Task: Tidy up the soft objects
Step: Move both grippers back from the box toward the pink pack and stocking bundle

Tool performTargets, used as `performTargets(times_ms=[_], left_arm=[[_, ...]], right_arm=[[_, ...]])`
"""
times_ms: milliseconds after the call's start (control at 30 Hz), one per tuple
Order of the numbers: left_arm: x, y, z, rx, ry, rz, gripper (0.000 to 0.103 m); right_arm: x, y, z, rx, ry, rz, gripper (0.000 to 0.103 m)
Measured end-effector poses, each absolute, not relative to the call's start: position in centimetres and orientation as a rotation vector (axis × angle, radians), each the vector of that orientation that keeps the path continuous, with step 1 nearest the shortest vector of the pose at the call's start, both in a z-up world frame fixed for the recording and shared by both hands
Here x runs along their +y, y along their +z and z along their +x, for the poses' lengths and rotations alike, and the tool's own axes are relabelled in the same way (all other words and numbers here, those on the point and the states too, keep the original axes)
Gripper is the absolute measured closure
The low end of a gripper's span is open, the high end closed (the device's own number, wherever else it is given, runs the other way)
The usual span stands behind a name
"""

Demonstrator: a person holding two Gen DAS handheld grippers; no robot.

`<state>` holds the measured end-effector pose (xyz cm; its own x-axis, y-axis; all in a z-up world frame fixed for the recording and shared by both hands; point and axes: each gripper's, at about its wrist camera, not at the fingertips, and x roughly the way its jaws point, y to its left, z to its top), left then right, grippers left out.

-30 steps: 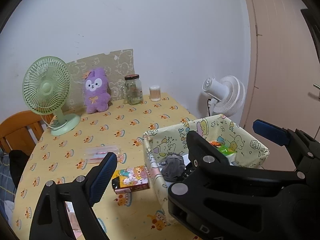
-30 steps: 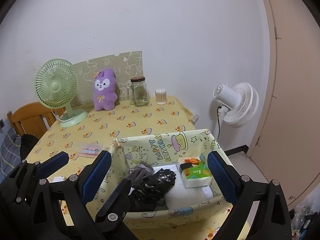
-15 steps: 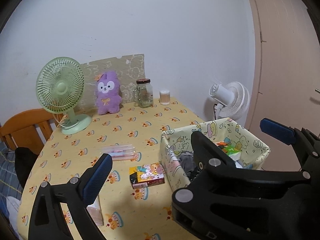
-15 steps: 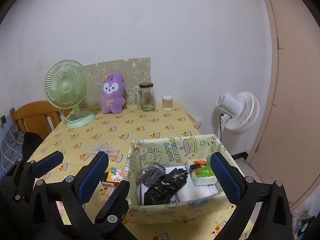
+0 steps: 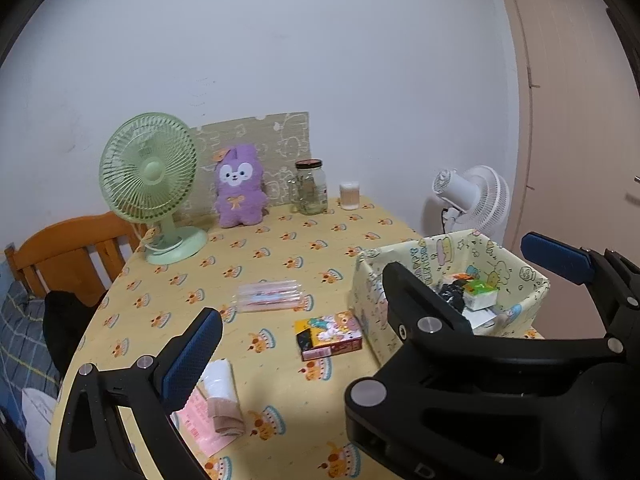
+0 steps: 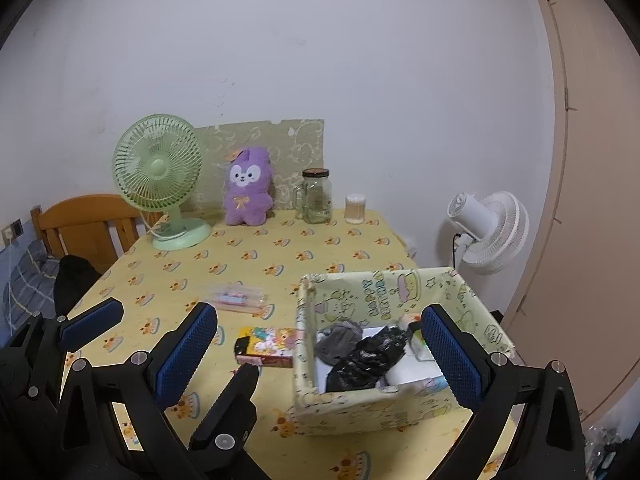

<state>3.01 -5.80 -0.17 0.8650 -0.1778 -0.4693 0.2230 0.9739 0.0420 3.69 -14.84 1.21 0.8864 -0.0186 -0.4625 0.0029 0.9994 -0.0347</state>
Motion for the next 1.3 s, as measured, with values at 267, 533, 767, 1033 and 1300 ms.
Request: performTargets(times_ms=[267, 533, 767, 1033, 1300], left_arm=[[-3.8, -1.3, 2.5, 0.49, -0.193, 0.075, 0.0], [-1.5, -2.0, 2.2, 0.478, -0.144, 0.067, 0.0], [0.1, -3.2, 2.2, 0.493, -0.093, 0.073, 0.0], [2.3, -5.2, 2.9, 0.554, -0.077, 0.04, 0.0], [4.2, -6.7, 3.5, 0.586, -0.027, 0.025, 0.001]], right_arm=[[-12.7, 0.3, 3.2, 0.463, 0.016, -0.063, 0.0], [-10.8, -0.7, 3.4, 0.476, 0.074, -0.02, 0.0], [-9.0, -2.2, 4.1, 0.536, 0.107, 0.005, 0.0], [-6.7, -3.9, 4.9, 0.573, 0.126, -0.048, 0.0], [-4.7, -5.8, 6.2, 0.617, 0.175, -0.058, 0.0]])
